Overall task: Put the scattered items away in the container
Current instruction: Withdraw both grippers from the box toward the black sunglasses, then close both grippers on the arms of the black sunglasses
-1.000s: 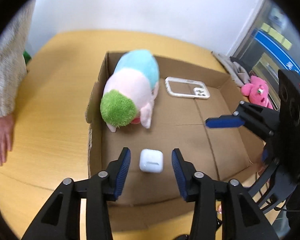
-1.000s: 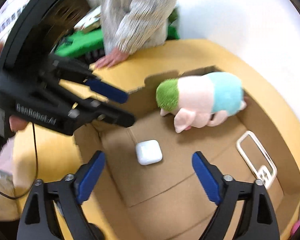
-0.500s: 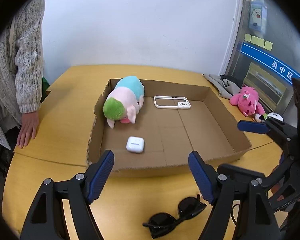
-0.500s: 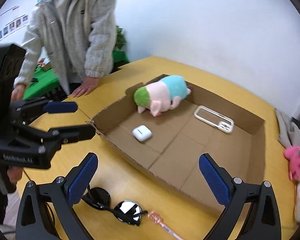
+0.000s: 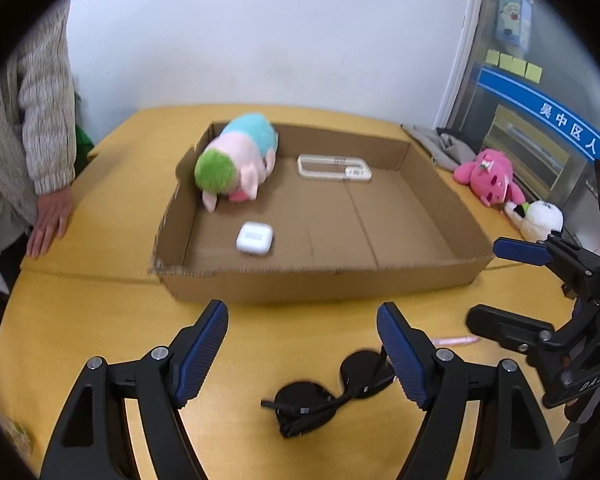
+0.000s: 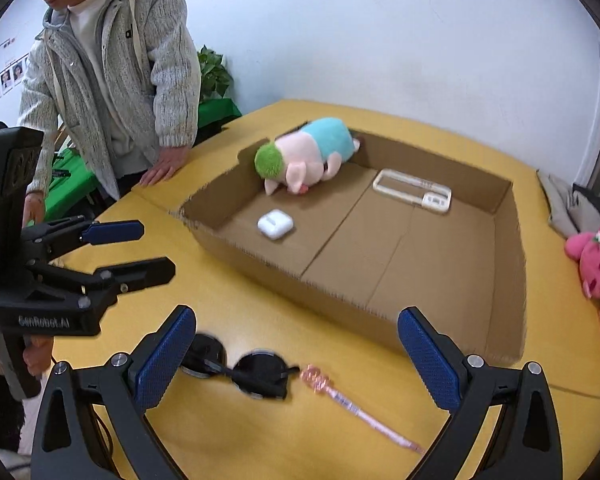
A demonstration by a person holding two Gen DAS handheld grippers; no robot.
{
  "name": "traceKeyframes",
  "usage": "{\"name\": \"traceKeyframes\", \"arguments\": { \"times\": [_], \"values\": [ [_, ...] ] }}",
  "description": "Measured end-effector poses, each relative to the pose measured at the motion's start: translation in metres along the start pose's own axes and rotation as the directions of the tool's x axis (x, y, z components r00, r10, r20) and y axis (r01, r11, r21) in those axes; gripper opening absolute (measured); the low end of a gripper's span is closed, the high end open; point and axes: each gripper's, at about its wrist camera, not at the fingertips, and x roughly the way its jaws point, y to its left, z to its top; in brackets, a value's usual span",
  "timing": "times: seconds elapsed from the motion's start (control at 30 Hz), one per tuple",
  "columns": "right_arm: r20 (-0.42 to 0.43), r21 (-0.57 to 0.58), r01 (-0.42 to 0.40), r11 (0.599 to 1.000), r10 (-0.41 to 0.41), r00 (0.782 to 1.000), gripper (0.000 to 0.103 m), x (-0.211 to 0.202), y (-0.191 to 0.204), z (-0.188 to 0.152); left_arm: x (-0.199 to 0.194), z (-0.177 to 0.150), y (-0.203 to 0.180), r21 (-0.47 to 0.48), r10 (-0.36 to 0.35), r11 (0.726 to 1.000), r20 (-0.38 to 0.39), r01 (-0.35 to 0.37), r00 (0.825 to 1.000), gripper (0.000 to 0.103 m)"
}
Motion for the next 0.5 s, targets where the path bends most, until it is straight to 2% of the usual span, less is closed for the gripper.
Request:
{"name": "traceKeyframes", "arguments": {
  "times": [0.13,0.27,0.37,0.5],
  "values": [
    [-0.053,-0.068,-0.085,0.994,0.081,0.995,0.103,0.013,0.008,-0.03,0.009,-0.022,0.014,-0.029,-0.001,1.0,-0.056,-0.001,0.998,0.077],
    [-0.133,-0.139,-0.126,0.982,0.107,0.985,0.101,0.038,0.018,-0.057,0.021,-0.047,0.028,-0.067,-0.022,0.998,-0.116,0.015,0.993,0.077],
    [-0.148,-0.131,-0.138,0.982,0.118,0.982,0.098,0.055,0.017,-0.064,0.028,-0.062,0.036,-0.096,-0.046,0.995,-0.152,0.031,0.987,0.077],
    [-0.154,-0.096,-0.16,0.983,0.144,0.978,0.088,0.074,0.014,-0.068,0.038,-0.077,0.043,-0.114,-0.052,0.993,-0.186,0.031,0.981,0.075]
  ]
}}
